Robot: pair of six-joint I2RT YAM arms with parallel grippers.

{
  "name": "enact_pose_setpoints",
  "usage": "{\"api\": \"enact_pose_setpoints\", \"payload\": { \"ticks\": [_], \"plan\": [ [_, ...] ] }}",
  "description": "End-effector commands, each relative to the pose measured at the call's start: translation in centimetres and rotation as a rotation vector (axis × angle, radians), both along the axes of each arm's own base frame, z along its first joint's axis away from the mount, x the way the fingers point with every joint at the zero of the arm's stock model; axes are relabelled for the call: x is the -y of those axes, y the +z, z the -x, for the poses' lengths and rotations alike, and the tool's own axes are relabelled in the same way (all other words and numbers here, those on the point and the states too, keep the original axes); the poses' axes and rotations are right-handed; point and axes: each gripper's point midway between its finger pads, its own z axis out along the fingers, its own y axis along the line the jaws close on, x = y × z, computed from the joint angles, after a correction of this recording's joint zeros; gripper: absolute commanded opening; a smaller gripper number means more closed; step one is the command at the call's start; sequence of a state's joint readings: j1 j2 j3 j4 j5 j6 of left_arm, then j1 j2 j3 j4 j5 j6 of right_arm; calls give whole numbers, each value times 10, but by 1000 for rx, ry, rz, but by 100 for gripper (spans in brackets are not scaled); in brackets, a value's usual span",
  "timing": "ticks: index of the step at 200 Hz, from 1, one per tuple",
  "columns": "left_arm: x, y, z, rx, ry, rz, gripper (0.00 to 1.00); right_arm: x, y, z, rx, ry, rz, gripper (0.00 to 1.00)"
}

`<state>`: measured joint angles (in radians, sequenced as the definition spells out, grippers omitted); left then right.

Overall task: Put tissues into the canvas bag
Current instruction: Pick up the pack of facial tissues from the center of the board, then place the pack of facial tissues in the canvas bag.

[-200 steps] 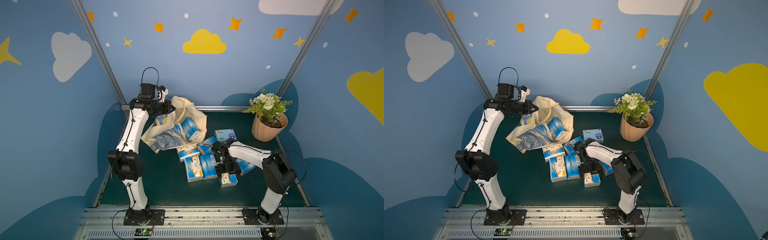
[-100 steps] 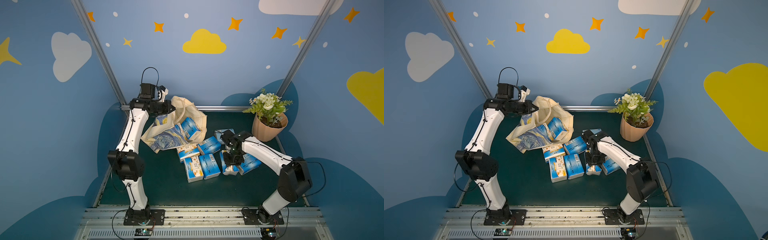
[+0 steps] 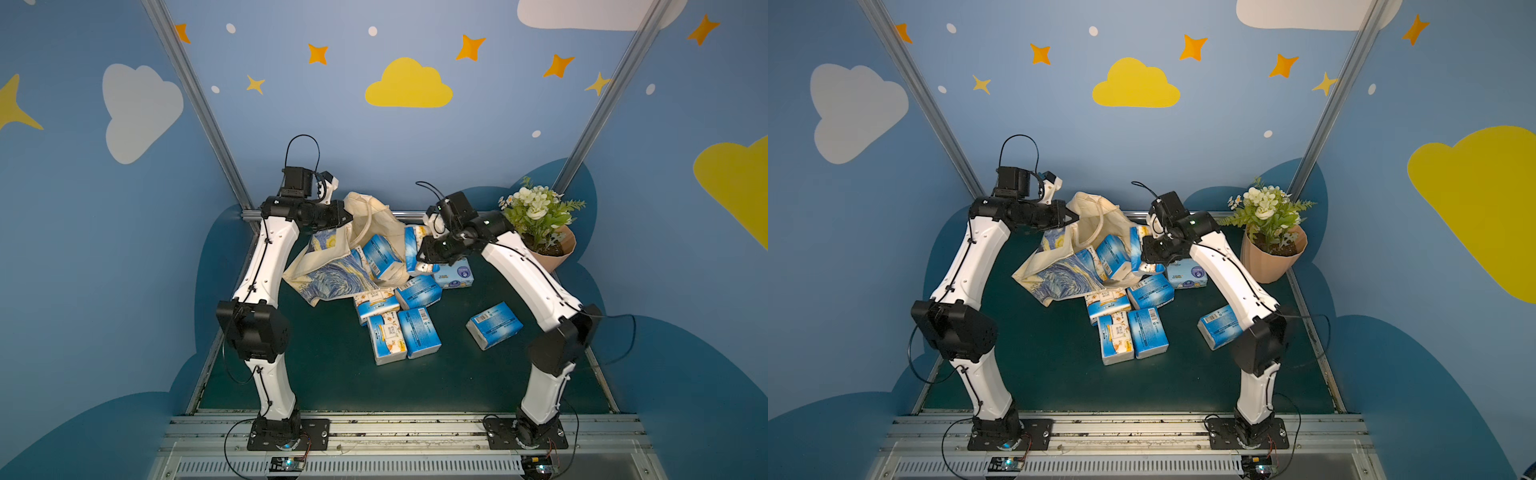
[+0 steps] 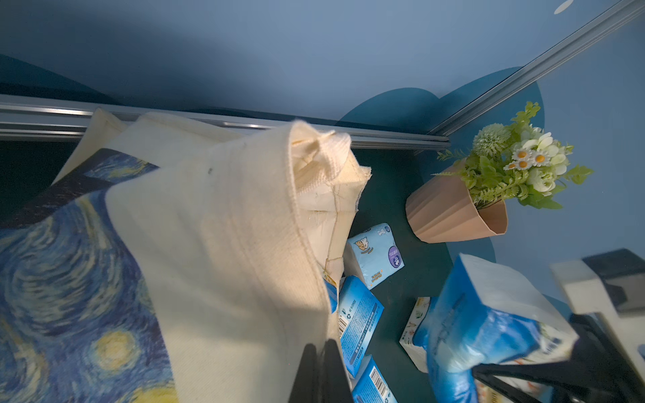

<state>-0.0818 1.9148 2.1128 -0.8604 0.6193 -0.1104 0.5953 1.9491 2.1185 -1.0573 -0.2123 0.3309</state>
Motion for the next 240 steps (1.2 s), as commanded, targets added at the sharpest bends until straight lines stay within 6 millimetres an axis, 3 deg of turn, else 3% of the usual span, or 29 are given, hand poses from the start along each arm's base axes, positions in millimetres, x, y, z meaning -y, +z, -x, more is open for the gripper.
{"api": "enact_pose_setpoints", "payload": {
  "ticks": [1, 36, 75, 84, 109, 126, 168, 208, 223, 240],
  "plan": [
    [2, 0, -8, 18, 0, 8, 4, -48, -8, -19, -35, 120, -141, 36],
    [5, -1, -10, 9, -6, 4, 4, -92, -3, -45, -17, 168, -268, 38],
    [4, -1, -14, 9, -4, 3, 4, -122, -5, -53, -27, 190, -378, 44],
    [4, -1, -15, 9, -3, 4, 4, -129, -9, -52, -44, 203, -399, 49],
    [5, -1, -16, 1, -7, 2, 4, -145, -17, -41, -77, 255, -412, 76],
    [5, -1, -17, 1, -6, -1, 4, -143, -23, -41, -71, 245, -378, 78],
    [4, -1, -16, -1, -3, -7, 4, -113, -19, -61, -21, 155, -325, 78],
    [2, -4, -13, -8, -1, -24, 4, -29, -24, -92, 37, -40, -255, 77],
    [1, -6, -13, -11, 0, -26, 4, -2, -38, -95, 32, -81, -207, 74],
    [0, -6, -14, -9, 2, -27, 4, 14, -56, -94, 23, -85, -131, 73]
  ]
}}
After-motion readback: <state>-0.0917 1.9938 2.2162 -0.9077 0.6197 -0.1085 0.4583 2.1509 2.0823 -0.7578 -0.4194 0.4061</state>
